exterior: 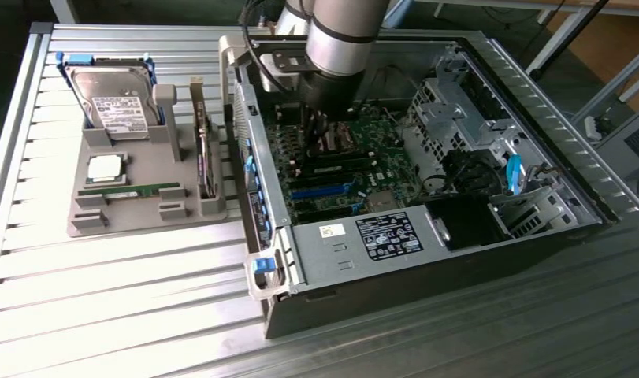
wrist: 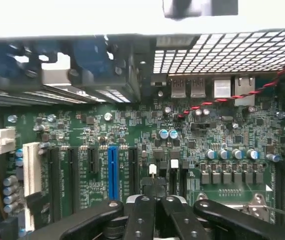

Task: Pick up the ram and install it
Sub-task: 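Press down the ram until it locks into place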

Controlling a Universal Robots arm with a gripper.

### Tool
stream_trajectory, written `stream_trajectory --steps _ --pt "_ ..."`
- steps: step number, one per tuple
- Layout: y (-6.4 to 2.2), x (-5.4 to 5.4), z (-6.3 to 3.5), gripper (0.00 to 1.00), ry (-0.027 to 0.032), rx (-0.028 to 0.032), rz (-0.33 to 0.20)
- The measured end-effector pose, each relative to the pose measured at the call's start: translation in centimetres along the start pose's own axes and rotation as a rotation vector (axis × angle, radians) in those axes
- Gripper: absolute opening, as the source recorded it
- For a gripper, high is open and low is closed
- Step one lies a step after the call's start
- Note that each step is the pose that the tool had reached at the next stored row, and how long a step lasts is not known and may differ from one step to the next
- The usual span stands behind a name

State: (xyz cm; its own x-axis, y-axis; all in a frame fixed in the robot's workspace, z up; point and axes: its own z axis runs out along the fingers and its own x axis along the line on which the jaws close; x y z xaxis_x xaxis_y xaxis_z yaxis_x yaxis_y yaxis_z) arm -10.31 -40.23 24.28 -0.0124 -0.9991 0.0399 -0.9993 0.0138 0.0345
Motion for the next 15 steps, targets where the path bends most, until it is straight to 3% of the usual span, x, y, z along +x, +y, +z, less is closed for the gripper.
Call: stream_trajectory --steps 1,8,10,15 --pt "-0.12 0.0 -0.52 0.09 0.0003 -0.0001 0.000" --pt "-3.70 0.0 -1.14 0.09 0.0004 -0.0052 0.000" --pt "-4.50 0.0 -1.97 0.09 0.0003 -0.0054 0.000" --pt "-5.18 0.1 -4.84 0.09 0.0002 -0.0053 0.000"
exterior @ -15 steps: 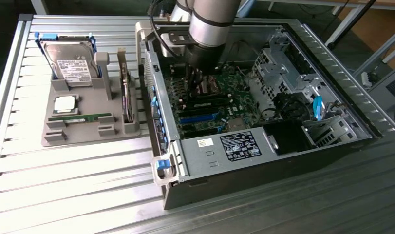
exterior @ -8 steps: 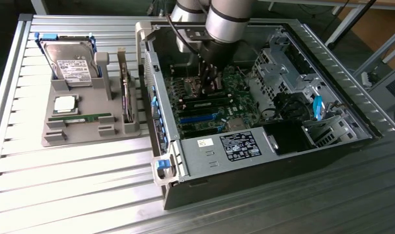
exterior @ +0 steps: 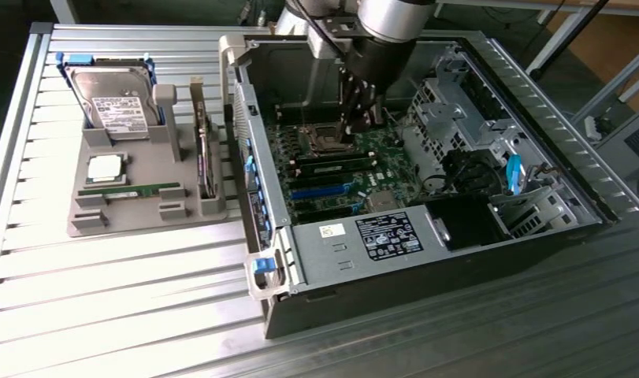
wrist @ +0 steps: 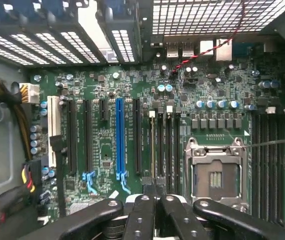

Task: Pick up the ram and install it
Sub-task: 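Press down the ram until it locks into place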

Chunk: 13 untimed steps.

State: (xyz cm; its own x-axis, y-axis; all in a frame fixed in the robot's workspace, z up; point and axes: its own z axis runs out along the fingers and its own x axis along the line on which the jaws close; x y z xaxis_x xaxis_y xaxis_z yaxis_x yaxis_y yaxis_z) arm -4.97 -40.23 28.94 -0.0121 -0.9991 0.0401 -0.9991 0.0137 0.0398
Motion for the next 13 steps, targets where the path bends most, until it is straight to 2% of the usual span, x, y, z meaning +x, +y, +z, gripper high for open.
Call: stream_trajectory --steps 4,7,9,10,11,12,13 --pt "-0.44 0.1 -3.02 0.09 0.0002 -0.0001 0.000" --pt "-0.80 0.2 -4.28 0.09 0.0000 -0.0001 0.000" --pt "-1.32 0.2 -5.64 0.09 0.0002 -0.0006 0.000" --pt "-1.73 0.2 -6.01 0.09 0.0001 -0.0024 0.000" --pt "-2.44 0.2 -6.04 0.09 -0.0001 -0.0087 0.000" --pt "-3.70 0.2 -6.11 0.09 0.0004 -0.0190 -0.001" --pt "-4.47 0.2 -6.15 0.09 0.0004 -0.0242 -0.001"
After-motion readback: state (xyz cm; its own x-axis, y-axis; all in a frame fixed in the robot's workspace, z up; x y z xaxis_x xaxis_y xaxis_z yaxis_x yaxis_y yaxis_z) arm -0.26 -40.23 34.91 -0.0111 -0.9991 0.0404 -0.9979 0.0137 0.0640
